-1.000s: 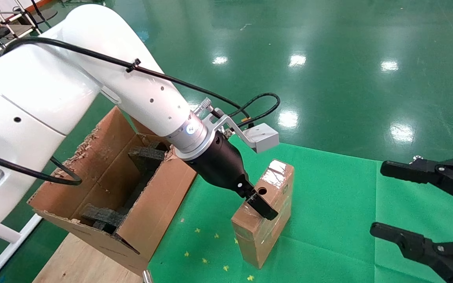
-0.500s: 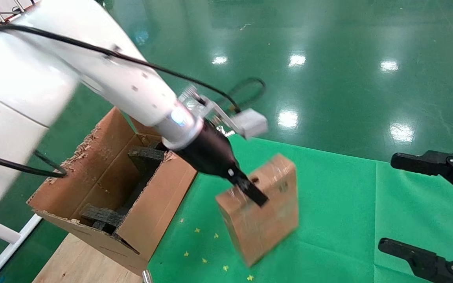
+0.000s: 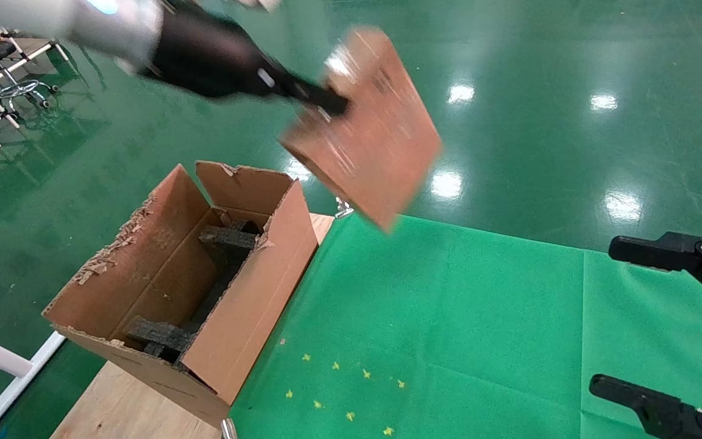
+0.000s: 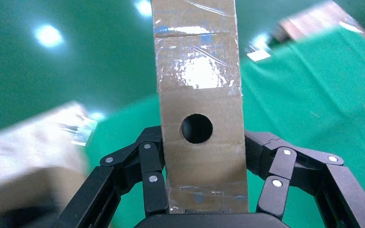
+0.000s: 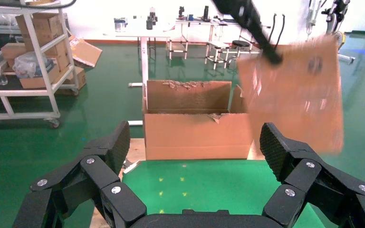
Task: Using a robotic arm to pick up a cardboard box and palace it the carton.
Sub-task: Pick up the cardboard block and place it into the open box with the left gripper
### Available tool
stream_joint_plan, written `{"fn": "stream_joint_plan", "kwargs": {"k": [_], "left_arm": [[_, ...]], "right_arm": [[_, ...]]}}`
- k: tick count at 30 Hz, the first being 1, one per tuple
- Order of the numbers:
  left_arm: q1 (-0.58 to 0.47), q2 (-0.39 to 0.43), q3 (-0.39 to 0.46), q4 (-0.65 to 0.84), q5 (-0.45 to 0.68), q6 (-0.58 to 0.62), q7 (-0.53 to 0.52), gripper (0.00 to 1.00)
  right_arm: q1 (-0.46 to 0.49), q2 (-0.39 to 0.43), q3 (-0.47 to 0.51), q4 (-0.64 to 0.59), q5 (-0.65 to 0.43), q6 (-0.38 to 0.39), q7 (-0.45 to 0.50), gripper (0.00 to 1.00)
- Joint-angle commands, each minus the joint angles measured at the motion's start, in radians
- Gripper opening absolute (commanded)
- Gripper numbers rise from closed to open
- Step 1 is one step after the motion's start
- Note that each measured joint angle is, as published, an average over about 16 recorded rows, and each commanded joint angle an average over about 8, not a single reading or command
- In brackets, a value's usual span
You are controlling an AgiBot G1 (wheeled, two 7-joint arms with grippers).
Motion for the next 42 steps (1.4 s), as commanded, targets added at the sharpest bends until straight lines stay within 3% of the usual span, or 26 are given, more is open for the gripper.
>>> {"fn": "stream_joint_plan", "kwargs": {"k": [1, 9, 19, 32, 42], "left_arm": [[-0.044, -0.023, -0.008, 0.028, 0.027, -0.013, 0.023, 0.00], [-0.135, -0.092, 0.022, 0.199, 0.158, -0.037, 0.143, 0.00], [-0.146, -0.155, 0.074, 0.369, 0.272, -0.068, 0.258, 0.00], [-0.082, -0.175, 0.097, 0.546, 0.296, -0.098, 0.360, 0.00], [0.020, -0.159, 0.092, 0.675, 0.275, -0.186, 0.443, 0.00]], "right_arm": [[0.000, 0.000, 0.000, 0.000, 0.000, 0.000, 0.000, 1.00], [0.000, 0.000, 0.000, 0.000, 0.000, 0.000, 0.000, 1.00], [0.000, 0.000, 0.000, 0.000, 0.000, 0.000, 0.000, 1.00], [0.000, 0.000, 0.000, 0.000, 0.000, 0.000, 0.000, 1.00], [0.000, 0.000, 0.000, 0.000, 0.000, 0.000, 0.000, 1.00]]}}
